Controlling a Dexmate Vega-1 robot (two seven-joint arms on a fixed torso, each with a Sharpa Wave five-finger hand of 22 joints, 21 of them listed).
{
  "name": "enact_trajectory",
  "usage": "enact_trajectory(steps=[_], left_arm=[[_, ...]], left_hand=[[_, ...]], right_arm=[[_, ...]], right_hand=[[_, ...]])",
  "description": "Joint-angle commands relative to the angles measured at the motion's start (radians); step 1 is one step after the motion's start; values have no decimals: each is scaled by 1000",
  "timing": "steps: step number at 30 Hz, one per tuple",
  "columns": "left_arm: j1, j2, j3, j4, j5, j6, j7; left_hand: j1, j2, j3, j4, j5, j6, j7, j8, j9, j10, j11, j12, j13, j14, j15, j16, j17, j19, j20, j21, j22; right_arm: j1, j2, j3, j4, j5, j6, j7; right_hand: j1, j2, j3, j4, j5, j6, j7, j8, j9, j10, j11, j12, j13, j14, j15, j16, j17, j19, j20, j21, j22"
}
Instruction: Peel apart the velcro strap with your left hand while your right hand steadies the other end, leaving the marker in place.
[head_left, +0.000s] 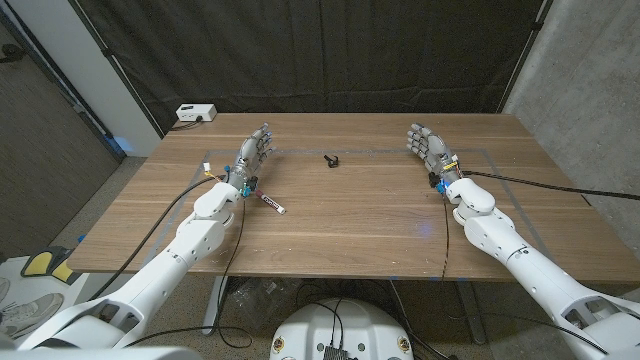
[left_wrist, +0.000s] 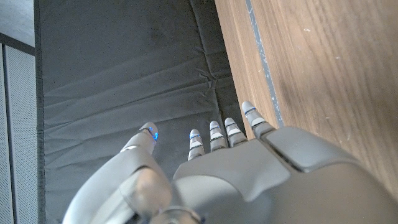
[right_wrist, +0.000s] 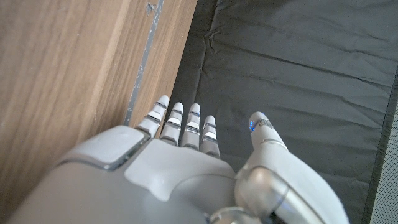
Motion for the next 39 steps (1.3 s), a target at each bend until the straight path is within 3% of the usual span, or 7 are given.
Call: enact_trajectory(steps=[1,6,12,17,22,34,39], left_arm=[[9,-1,-6,-10,-21,2,-17],[9,2,-6,-14,-28,10,-24],[9,3,-2,-11,-28,13,-32],[13,15,3,-17,-21,23,-36],[15,17,4,-13,-23,21,-45],[8,26,6,-13,-21,26,-60],[6,28,5,-13,-25,28,-66]], left_hand=[[8,1,7,-3,6,2,-7,0,0,0,5,6,5,-4,-6,5,4,5,-6,7,5],[10,2,8,-6,5,4,-7,-5,-3,-2,4,8,4,-5,-3,5,3,5,2,6,6],[11,3,9,-7,5,3,-8,-9,-5,-3,3,10,4,-3,6,7,3,4,15,5,6],[11,6,10,-7,4,4,1,-15,-6,-3,7,13,5,14,29,14,4,3,28,4,7],[9,9,10,-6,3,19,14,-14,-7,10,17,20,6,32,39,21,6,5,36,4,9],[6,11,10,-5,2,41,30,-14,-7,28,25,29,7,53,42,27,9,11,40,6,10],[5,12,10,-5,2,51,31,-13,-7,38,26,33,8,62,42,29,10,15,41,7,11]], right_arm=[[-7,-17,-9,-34,-33,-23,-38],[-16,-103,-44,-179,-161,-167,-157],[5,-166,-86,-288,-281,-276,-205],[12,-184,-111,-355,-395,-324,-275],[33,-211,-153,-464,-526,-480,-328],[138,-226,-283,-598,-769,-814,-293],[178,-218,-330,-602,-843,-871,-266]], right_hand=[[8,-1,1,-2,6,12,5,7,3,9,11,11,3,20,7,9,5,18,4,8,5],[10,-1,0,-3,6,26,7,11,3,25,19,18,3,38,10,14,6,25,8,9,5],[10,4,-1,-2,7,60,6,19,4,56,17,30,4,76,3,24,7,39,12,13,7],[21,16,8,-6,12,129,14,33,5,120,13,51,4,138,-19,31,7,67,10,21,9],[27,20,14,-8,14,145,10,32,5,143,2,58,4,169,-35,34,7,79,11,26,10],[22,40,20,7,16,168,1,33,5,159,-12,59,4,201,-67,40,12,96,5,32,11],[23,43,22,8,17,177,-5,33,5,161,-17,59,3,203,-79,37,12,97,3,32,11]])
